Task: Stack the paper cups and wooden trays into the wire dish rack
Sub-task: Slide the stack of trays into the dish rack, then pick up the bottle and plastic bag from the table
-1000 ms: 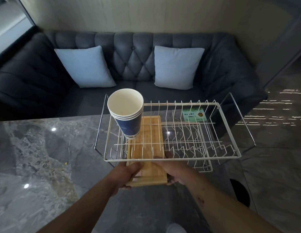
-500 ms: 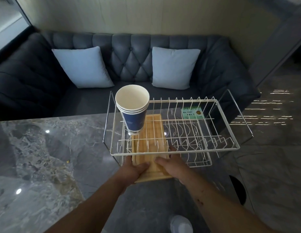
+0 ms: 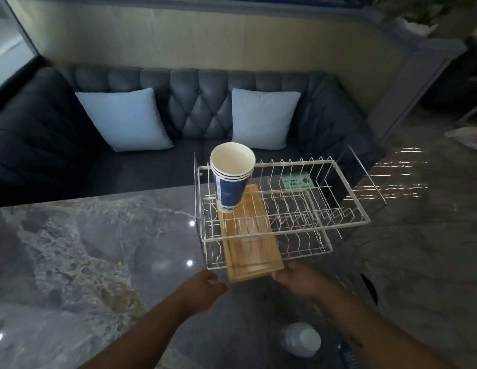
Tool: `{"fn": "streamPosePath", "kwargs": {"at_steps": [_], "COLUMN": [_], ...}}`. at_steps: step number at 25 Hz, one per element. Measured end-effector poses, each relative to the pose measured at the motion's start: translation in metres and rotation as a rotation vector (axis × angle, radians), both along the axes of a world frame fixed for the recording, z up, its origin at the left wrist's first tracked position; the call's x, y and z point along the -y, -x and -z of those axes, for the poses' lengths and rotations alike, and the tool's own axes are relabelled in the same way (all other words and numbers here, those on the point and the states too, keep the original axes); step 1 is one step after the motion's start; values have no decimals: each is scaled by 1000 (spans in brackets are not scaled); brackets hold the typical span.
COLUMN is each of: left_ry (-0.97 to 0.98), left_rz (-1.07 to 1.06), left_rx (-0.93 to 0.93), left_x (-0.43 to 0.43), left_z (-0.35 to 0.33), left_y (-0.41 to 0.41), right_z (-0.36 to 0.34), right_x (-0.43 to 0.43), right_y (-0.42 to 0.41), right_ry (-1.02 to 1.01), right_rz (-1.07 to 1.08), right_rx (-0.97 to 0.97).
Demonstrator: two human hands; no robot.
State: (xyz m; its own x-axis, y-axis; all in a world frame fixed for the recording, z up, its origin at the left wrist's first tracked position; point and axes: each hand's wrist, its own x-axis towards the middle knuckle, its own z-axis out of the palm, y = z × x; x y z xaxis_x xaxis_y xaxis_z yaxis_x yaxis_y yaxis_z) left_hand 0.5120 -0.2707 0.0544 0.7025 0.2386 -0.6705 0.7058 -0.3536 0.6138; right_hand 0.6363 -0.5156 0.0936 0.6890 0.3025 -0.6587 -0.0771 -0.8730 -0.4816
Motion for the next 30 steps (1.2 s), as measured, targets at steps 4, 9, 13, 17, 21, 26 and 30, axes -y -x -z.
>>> {"fn": "streamPosePath", "kwargs": {"at_steps": [4,9,13,17,21,26,30], "left_ry": [-196,-286,-343,-328,-396,-456,-487], "left_rz": [429,760,855,871,861,769,671], "left_rx": [-111,-182,-211,-257,-285,-319,-335], "left_x": [-23,-26,-17,-7,1,1,-2], "left_z": [-1,-3,7,16,19,18,12], "left_y": [24,46,60,64,72,84,98], "right_z": [-19,-18,-6,11,23,26,26], "right_x": [24,69,91,100,111,111,93], "right_y": [26,70,116,139,136,114,102], "right_ry": [236,459,343,322,270,86,47], "right_rz": [-138,-146,-185,-206,-173,-57,-96], "right_rx": [73,54,-10,-31,-53,43,119]}}
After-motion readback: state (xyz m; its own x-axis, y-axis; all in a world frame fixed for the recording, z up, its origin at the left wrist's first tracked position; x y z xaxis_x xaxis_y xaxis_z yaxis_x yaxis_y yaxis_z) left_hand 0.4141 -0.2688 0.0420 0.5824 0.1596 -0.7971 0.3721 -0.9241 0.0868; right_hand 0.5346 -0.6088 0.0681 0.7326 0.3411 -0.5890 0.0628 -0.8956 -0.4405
